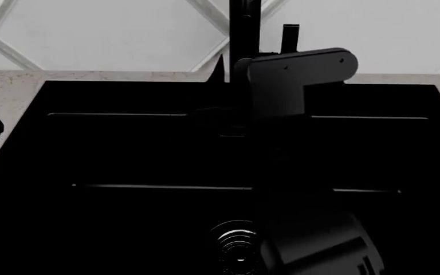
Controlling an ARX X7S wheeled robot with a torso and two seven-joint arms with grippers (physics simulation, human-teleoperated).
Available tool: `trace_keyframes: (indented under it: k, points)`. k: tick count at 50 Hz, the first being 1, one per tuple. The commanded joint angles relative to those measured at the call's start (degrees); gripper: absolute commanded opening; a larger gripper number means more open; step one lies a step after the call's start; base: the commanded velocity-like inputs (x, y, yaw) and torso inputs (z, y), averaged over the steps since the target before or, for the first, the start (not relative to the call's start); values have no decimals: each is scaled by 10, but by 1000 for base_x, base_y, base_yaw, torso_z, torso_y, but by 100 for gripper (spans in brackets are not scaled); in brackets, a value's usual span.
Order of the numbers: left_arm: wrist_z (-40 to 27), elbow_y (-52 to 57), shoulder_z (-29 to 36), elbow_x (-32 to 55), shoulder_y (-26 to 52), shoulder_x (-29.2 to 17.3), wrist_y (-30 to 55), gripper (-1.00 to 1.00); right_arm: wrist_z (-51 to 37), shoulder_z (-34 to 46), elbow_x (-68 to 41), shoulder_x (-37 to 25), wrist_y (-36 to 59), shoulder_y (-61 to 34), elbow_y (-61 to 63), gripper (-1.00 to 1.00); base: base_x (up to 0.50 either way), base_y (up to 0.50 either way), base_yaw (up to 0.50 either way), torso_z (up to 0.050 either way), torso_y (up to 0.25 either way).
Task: Turn the sink spout to the right.
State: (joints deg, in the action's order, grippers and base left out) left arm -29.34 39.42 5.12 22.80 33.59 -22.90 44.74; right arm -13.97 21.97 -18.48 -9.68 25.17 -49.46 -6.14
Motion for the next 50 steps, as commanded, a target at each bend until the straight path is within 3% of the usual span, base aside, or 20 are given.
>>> trace_keyframes:
  k: [1,50]
  points:
    - [-1,-2,1,1,0,-1,-2,100,3,3,0,0,-8,-11,-22,100,0,0,0,0,0]
    - [-9,-4,5,5,1,-6,-2,100,-26,-16,-11,-35,5,-12,3,100,0,0,0,0,0]
